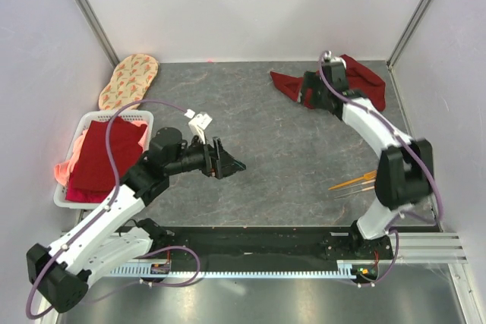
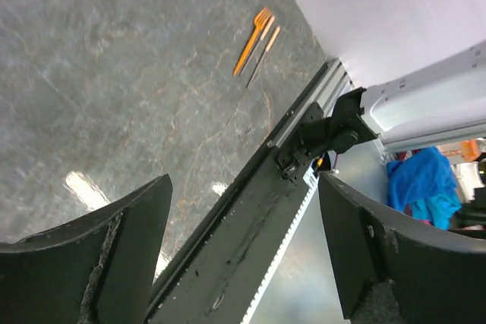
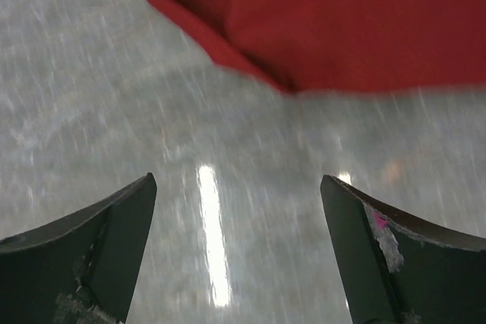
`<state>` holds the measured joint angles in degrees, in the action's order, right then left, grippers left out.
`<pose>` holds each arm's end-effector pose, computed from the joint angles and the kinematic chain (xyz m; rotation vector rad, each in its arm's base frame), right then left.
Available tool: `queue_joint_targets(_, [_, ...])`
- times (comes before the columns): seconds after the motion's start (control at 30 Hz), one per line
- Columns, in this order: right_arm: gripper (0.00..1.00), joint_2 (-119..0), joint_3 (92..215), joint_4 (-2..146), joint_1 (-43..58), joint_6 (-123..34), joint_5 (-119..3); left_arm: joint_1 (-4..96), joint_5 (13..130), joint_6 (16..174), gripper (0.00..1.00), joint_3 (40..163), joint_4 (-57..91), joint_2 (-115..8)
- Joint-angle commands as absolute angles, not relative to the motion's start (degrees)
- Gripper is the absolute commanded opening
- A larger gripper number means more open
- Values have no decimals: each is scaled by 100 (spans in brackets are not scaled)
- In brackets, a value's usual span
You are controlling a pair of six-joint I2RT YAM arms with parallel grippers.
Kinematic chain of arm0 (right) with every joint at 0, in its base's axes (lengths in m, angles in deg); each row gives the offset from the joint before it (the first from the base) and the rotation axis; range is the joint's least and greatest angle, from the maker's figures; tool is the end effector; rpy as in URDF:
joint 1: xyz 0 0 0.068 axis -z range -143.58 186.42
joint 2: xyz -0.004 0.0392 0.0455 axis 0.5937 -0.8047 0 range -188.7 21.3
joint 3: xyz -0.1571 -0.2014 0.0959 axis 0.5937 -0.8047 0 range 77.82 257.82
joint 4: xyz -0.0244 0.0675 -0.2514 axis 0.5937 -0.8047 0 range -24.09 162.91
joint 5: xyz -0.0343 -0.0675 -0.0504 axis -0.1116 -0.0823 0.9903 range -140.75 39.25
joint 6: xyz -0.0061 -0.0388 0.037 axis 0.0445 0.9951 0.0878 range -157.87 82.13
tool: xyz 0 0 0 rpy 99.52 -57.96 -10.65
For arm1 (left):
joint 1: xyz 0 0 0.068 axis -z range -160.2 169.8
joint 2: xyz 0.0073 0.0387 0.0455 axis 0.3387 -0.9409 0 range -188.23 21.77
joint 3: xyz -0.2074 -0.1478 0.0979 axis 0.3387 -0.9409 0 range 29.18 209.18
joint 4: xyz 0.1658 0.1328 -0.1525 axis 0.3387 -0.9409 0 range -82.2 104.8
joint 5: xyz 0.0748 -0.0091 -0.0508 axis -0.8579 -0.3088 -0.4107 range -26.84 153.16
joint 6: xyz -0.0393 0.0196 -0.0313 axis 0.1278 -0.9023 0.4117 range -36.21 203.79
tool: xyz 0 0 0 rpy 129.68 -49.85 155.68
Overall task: Fold the napkin into a case and place the utensils inside
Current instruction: Move the crumpled napkin to the center of the board.
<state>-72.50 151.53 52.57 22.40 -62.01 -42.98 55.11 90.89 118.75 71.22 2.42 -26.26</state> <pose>0.3616 0.0853 0.2783 0.2717 2.2600 0.1975 0.1483 -0.1253 0.3106 0.3691 2.0356 -1.2568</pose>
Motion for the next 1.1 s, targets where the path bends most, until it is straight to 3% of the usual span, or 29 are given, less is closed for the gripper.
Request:
queue_joint_targets(0.0, [98,-8467,16586,5621,2253,-5397,-4582,5495,9453,12404,84,6856,768,-2903])
queue_joint_targets(0.23, [98,-10776,18475,5201,2262,-4455,-4258,5741,9269,12149,83,7128,575,-3140])
queue_joint_targets(0.33, [89,-11464,19504,4603,2253,-4350,-4135,5768,9226,12184,83,7015,654,-3106])
queue_joint_targets(0.4, [75,-11589,19533,4470,2218,-4419,-4275,5768,9111,12167,83,6970,611,-3044])
queue_joint_targets(0.53, [59,-11432,18859,4435,1920,-4569,-4555,5742,8839,11922,83,7206,137,-3220])
queue_joint_targets(0.57, [47,-11318,18673,4365,1850,-4656,-4617,5715,8847,11895,83,7259,84,-3246])
queue_joint_targets(0.63, [42,-10672,17598,4591,1570,-4989,-4749,5672,8830,11842,83,7408,-31,-3308])
queue_joint_targets(0.83, [45,-8545,14802,5559,437,-6165,-5310,5417,8585,11876,83,7603,-435,-3334])
queue_joint_targets(0.93, [56,-7499,13771,5998,-362,-6730,-5190,5311,8094,12104,84,7428,-699,-3264])
queue_joint_targets(0.97, [66,-7259,13602,6156,-566,-7010,-5111,5276,8004,12192,84,7331,-708,-3255])
queue_joint_targets(1.07, [80,-6424,13205,6149,-1156,-7197,-4865,5180,7828,12386,84,6971,-717,-3290])
